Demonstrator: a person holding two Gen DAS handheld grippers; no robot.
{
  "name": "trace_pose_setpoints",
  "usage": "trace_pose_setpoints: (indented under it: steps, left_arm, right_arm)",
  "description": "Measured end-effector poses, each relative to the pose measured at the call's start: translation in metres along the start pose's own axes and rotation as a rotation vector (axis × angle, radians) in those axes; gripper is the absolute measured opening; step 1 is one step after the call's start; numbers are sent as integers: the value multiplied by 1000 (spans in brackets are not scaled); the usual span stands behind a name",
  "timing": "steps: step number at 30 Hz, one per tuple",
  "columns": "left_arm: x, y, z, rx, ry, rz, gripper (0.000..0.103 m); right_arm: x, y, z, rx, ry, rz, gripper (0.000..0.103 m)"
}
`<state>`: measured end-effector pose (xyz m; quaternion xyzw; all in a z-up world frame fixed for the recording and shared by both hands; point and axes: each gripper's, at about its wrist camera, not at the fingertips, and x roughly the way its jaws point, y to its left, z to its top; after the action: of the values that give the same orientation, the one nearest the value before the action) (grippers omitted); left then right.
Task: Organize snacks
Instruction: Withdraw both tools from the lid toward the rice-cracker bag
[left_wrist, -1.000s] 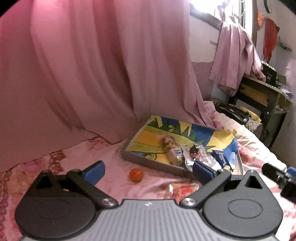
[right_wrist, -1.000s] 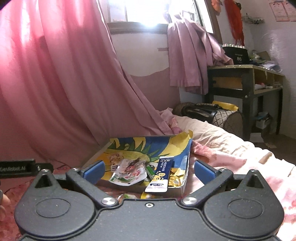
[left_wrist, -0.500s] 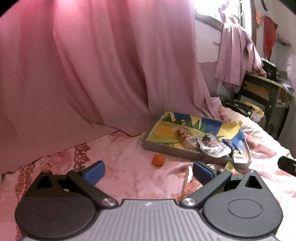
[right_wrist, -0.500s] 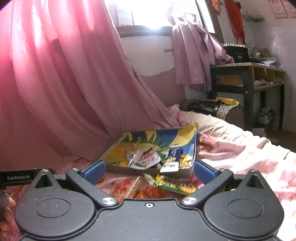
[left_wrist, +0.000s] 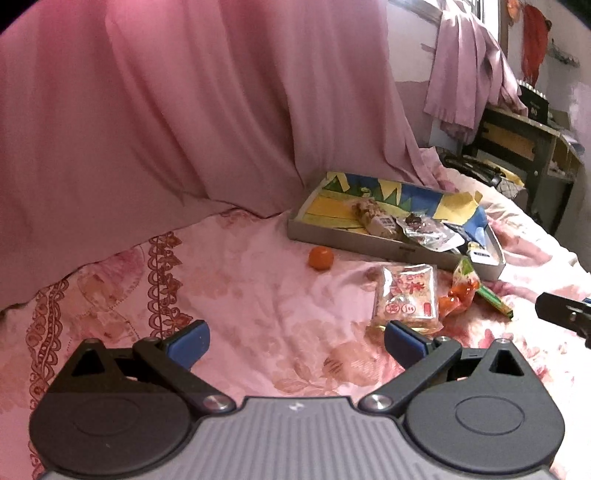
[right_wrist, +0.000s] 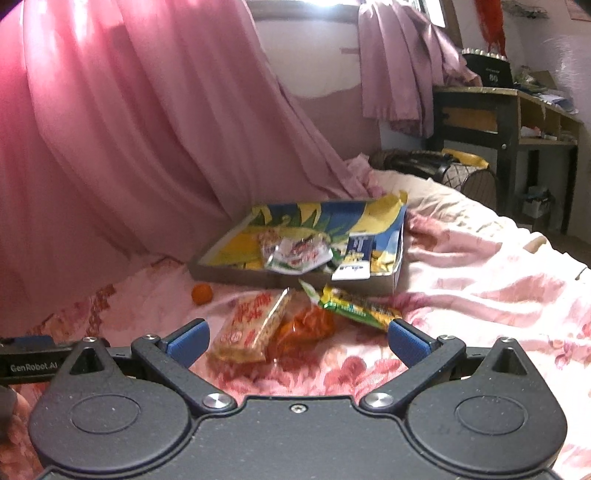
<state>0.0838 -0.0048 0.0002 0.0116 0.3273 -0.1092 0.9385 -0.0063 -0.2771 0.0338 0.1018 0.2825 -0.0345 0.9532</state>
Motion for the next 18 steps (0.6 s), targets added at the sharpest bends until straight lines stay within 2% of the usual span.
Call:
trace_pose_setpoints:
  steps: [6, 18]
  left_arm:
    - [5, -1, -4, 0, 37, -19, 103]
    - [14, 0, -4, 7, 78, -4, 103]
  right_arm:
    - [10, 5, -4, -29, 47, -27, 102]
    - [23, 9, -11, -83, 121, -74, 102]
